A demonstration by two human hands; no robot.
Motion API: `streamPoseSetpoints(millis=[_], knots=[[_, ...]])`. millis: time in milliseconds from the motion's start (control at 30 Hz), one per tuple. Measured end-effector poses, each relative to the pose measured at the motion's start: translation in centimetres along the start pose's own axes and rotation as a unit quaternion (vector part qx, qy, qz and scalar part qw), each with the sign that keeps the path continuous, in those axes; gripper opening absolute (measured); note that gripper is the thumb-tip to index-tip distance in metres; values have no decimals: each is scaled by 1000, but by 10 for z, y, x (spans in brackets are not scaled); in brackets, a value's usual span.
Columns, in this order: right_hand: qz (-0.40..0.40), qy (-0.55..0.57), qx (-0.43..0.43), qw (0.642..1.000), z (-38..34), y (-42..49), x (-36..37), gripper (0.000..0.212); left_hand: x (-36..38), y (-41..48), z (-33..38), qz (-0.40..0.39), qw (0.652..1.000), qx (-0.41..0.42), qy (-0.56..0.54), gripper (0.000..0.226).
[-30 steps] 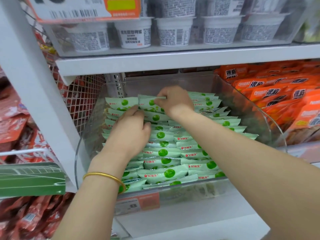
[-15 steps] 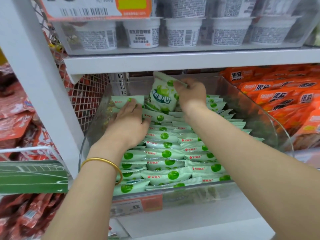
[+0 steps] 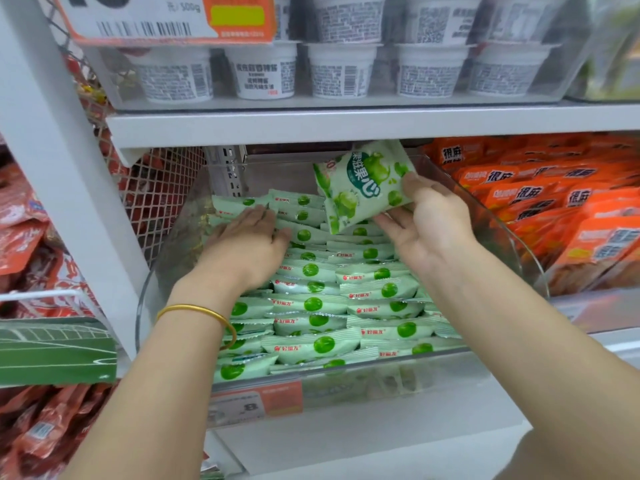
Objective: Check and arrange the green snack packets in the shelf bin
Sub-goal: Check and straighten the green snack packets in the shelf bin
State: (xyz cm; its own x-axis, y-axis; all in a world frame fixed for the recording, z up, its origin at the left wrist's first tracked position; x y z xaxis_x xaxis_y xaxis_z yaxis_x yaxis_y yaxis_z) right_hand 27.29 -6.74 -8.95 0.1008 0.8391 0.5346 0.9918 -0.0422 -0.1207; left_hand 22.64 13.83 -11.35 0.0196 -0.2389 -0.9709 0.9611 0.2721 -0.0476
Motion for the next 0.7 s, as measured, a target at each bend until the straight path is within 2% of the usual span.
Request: streamPoseSetpoints(millis=[100, 167, 233, 300, 367, 400, 500, 600, 700], knots=[[-47, -16, 29, 998, 4, -7, -4, 6, -1, 2, -2, 14, 1000, 3, -3, 53], [-78, -45, 31, 995, 7, -11, -7, 5, -14, -5, 6, 66, 997, 29, -36, 46], [-108, -76, 22, 991, 8, -16, -7, 6, -34, -20, 15, 132, 983, 48, -119, 37], [-135, -104, -2, 985, 4, -20, -4, 7, -51, -43, 21, 180, 947, 53, -259, 30], [-161, -139, -41, 976, -6, -26, 2, 8, -52, -66, 29, 161, 895, 70, -410, 21], [-175, -153, -59, 971, -10, -30, 4, 8, -49, -76, 35, 137, 877, 88, -452, 21], [-198, -166, -78, 963, -13, -38, 7, 8, -38, -93, 55, 51, 843, 155, -513, 43], [-193, -185, -103, 958, -13, -39, 5, 8, -32, -95, 63, 28, 835, 195, -513, 70], [-195, -219, -131, 947, -17, -40, 5, 8, -34, -96, 64, 41, 840, 210, -498, 72]])
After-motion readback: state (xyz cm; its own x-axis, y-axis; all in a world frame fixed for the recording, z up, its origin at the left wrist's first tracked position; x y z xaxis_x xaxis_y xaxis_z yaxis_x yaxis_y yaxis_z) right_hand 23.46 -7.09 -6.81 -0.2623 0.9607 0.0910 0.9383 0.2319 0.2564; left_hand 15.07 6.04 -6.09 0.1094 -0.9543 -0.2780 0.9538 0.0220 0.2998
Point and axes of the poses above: each hand's wrist, its own y-axis towards the middle knuckle, its own x-axis out of the palm, z = x × y, the point moved 9 cm from there along y, towards the middle knuckle, and after that the axes turned 2 degrees about -x, right-handed, at the moved point
